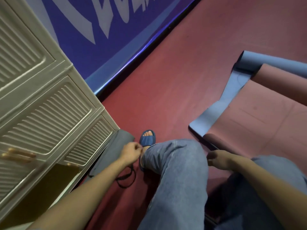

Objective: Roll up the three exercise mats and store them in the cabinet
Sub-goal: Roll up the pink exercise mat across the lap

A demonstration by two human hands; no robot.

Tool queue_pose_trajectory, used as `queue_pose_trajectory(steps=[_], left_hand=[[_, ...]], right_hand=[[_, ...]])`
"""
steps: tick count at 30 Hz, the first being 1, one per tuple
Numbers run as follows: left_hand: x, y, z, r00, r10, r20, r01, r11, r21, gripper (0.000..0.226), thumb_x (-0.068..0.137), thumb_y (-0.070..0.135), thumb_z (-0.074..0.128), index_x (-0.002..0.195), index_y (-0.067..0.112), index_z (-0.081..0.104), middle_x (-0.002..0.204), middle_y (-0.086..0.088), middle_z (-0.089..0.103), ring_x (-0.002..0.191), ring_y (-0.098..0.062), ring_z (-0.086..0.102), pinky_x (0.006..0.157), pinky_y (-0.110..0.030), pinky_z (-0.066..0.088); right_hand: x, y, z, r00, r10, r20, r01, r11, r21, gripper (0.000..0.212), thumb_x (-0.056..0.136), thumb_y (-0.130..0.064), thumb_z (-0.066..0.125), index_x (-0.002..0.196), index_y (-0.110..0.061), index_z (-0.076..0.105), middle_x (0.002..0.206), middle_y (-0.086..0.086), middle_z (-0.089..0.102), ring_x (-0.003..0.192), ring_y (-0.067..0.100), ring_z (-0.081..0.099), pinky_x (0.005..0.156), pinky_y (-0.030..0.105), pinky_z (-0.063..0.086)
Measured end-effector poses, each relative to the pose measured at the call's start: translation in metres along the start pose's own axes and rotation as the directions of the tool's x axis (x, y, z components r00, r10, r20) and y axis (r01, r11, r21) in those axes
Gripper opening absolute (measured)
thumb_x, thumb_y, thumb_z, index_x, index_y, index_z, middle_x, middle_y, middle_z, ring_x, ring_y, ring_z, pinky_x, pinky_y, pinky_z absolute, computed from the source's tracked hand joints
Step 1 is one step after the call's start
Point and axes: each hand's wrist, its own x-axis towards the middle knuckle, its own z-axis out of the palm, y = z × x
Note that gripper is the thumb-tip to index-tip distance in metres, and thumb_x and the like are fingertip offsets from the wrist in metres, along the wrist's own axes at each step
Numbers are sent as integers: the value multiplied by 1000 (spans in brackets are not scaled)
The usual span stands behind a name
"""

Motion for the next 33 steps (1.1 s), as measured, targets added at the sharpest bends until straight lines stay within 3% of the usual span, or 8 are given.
queue_pose_trajectory(steps=[6,10,15,19,21,23,28,33], left_hand=[[-20,220,14,861,507,-42,-508,854,-112,15,93,16,63,95,12,78,95,-5,77,90,-18,66,80,-28,45],[-56,303,61,694,688,215,-706,708,11,19,93,27,60,96,16,74,100,-6,76,95,-25,67,83,-34,51],[-68,283,121,648,561,515,-758,537,370,26,92,31,52,104,15,68,114,-13,70,107,-36,64,85,-37,51],[-85,257,144,662,382,645,-728,123,675,29,93,29,56,114,13,68,124,-12,65,115,-33,58,95,-38,46],[-91,259,147,655,382,652,-736,131,664,30,93,33,57,115,16,69,126,-10,64,116,-32,56,98,-38,47],[-97,264,141,685,361,633,-719,191,669,32,91,38,59,114,18,70,125,-9,65,114,-33,59,96,-39,51],[-84,276,124,763,232,604,-646,306,699,39,94,43,58,121,17,68,128,-11,66,114,-34,62,94,-38,51],[-31,301,148,757,150,636,-641,358,680,33,96,32,56,115,9,70,122,-12,69,103,-31,62,84,-33,46]], right_hand=[[-24,39,-1,981,190,-33,-185,976,117,42,97,-45,61,129,-19,66,125,2,62,107,20,58,89,25,44],[-47,64,-8,957,274,-90,-248,942,227,32,92,-44,64,114,-21,69,120,6,67,98,22,61,83,27,45],[-80,98,-16,904,412,-109,-359,874,328,46,94,-40,56,129,-13,65,135,13,63,118,29,61,93,30,47],[-102,104,-24,907,386,-167,-276,846,456,84,76,-64,45,133,-5,62,140,19,59,123,33,59,103,35,48],[-105,103,-27,920,334,-204,-213,864,456,123,35,-72,30,131,-2,63,137,22,60,122,36,60,104,40,49],[-104,100,-32,925,320,-205,-193,861,471,129,24,-68,31,131,-3,63,136,22,60,120,37,60,104,41,49],[-78,85,-42,919,336,-206,-170,810,562,77,82,-67,58,135,-11,59,139,13,58,121,33,59,97,42,47],[-45,104,-55,939,316,-139,-188,804,564,77,84,-74,55,131,-13,61,134,12,60,117,33,59,94,42,46]])
